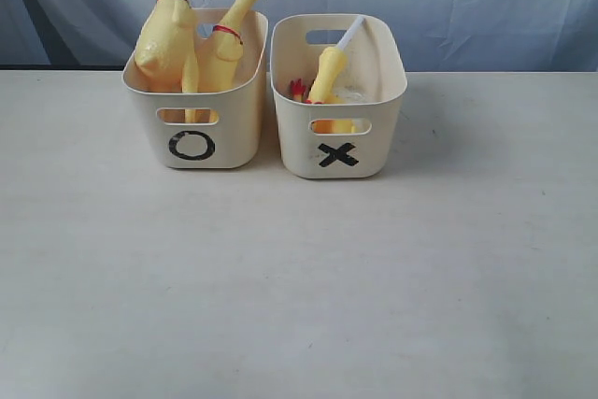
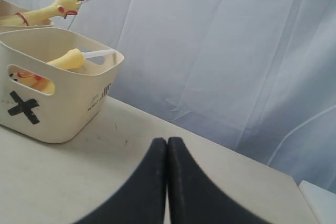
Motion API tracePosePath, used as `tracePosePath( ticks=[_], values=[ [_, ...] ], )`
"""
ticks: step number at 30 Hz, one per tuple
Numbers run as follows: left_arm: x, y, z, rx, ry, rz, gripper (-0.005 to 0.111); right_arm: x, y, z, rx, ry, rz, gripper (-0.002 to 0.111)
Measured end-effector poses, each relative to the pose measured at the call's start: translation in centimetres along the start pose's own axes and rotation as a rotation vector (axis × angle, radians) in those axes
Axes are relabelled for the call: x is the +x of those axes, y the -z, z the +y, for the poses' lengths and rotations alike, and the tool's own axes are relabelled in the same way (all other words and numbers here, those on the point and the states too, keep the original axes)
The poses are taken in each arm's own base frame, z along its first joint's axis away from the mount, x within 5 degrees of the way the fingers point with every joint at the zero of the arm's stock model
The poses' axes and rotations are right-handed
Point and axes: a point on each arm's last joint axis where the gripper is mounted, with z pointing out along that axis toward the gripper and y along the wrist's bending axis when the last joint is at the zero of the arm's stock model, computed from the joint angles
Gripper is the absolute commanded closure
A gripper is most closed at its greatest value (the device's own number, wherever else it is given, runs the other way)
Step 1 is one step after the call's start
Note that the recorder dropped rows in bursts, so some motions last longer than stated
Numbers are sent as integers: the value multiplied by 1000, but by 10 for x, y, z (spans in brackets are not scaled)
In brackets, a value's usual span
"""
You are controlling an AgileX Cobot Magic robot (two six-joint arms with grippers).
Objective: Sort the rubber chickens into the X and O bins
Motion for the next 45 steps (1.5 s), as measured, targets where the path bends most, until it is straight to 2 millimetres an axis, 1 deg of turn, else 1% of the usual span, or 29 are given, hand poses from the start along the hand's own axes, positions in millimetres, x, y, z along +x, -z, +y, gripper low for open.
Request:
tracePosePath(
  ticks=[5, 16, 32, 34, 37, 41, 45],
  values=[
    [-1, 0, 6, -62, 75, -13, 107, 0, 0, 0, 0, 0, 0, 108],
    [-1, 0, 8, -80, 75, -16, 107, 5, 0, 2, -26, 0, 50, 108],
    [-3, 0, 7, -81, -188, -28, 107, 5, 0, 3, -31, 0, 60, 108],
    [-3, 0, 8, -84, -252, -27, 107, 6, 0, 3, -32, 0, 62, 108],
    [-4, 0, 8, -88, -411, -21, 107, 6, 0, 3, -35, 0, 68, 108],
    [-4, 0, 8, -92, -726, -8, 107, 9, 1, 4, -49, -3, 95, 108],
    [-4, 0, 8, -94, -1043, 5, 107, 11, 1, 6, -58, -78, 125, 108]
  ],
)
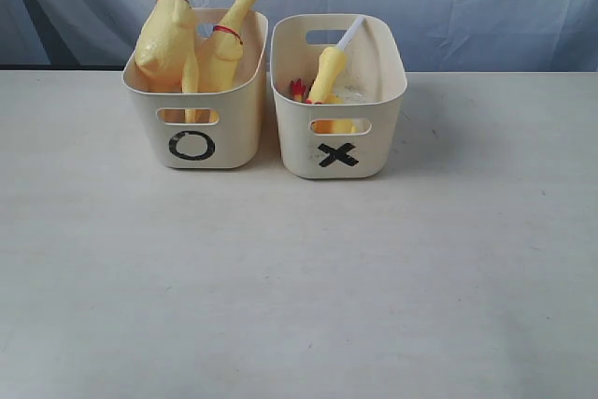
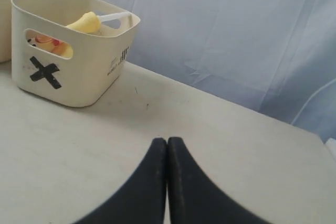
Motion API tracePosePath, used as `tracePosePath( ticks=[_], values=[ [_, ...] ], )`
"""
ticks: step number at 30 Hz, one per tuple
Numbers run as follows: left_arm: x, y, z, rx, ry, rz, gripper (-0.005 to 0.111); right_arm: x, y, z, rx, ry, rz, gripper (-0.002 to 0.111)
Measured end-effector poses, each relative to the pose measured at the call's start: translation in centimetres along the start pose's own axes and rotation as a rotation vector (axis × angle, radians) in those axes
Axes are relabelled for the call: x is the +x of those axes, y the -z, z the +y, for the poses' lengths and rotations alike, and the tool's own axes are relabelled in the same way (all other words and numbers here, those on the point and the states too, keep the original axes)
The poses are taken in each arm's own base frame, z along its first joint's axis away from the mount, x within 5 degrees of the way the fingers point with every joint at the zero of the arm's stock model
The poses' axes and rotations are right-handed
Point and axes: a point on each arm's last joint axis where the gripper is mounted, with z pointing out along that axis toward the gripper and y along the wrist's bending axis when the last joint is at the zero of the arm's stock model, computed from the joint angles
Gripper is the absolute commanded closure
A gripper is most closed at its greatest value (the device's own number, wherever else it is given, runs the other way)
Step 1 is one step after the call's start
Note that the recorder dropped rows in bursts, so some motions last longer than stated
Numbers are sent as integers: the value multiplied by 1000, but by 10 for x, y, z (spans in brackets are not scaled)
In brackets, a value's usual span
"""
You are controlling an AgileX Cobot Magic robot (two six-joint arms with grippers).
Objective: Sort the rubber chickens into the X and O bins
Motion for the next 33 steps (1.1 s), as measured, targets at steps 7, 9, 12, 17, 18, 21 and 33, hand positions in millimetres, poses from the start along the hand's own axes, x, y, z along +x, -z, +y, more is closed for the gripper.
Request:
tracePosePath(
  ticks=[7, 9, 12, 17, 18, 21, 33],
  values=[
    [0, 0, 0, -2, -305, 1, 107, 0, 0, 0, -1, -226, 2, 108],
    [2, 0, 3, -25, -317, 21, 107, 2, 0, 1, -7, -231, 23, 108],
    [5, 1, 8, -77, -420, 77, 107, 4, 0, 2, -14, -233, 48, 108],
    [6, 1, 10, -73, -799, 108, 107, 4, 0, 2, -14, -235, 51, 108],
    [6, 1, 10, -73, -816, 110, 107, 4, 0, 2, -14, -235, 51, 108],
    [6, 1, 10, -72, -845, 112, 107, 5, 0, 2, -15, -235, 53, 108],
    [8, 1, 8, -55, -741, 122, 107, 5, 0, 2, -15, -239, 54, 108]
  ],
)
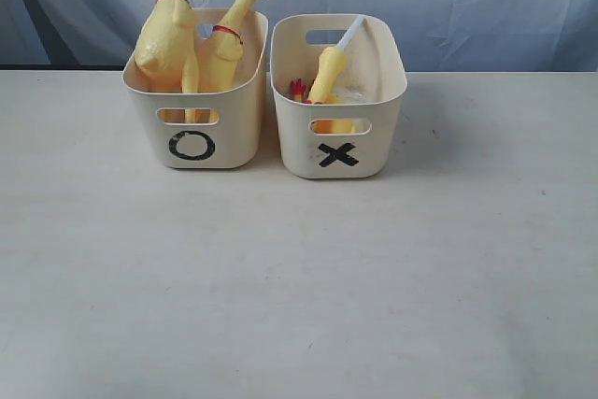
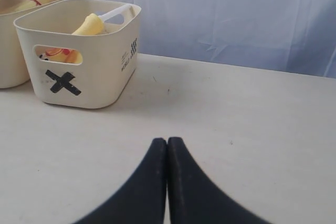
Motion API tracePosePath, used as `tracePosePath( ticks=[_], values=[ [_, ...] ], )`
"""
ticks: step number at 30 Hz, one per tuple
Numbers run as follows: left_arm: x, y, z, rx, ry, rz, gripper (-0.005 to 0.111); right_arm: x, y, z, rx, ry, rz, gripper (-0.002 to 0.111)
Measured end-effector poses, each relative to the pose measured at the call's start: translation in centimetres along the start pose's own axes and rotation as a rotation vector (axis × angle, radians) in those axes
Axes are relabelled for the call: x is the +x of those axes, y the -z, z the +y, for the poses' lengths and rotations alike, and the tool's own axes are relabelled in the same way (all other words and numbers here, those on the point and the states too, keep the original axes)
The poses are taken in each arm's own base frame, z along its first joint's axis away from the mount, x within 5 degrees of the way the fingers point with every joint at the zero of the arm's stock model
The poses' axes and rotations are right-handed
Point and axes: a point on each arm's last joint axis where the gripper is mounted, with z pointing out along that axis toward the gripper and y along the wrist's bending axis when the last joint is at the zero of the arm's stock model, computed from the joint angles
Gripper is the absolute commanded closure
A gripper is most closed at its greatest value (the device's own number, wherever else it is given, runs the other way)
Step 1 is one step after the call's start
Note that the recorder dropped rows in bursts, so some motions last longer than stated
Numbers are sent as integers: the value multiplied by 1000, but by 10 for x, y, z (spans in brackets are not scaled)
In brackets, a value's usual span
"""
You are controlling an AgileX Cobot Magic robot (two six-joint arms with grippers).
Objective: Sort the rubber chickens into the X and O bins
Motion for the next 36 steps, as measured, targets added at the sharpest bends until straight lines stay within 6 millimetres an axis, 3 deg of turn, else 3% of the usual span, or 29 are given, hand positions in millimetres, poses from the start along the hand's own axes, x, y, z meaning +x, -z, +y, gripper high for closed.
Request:
tracePosePath(
  ticks=[36],
  values=[
    [0, 0, 0, 3, 14, 4, 107, 2, 0, 0, -3, -2, 22, 108]
  ],
)
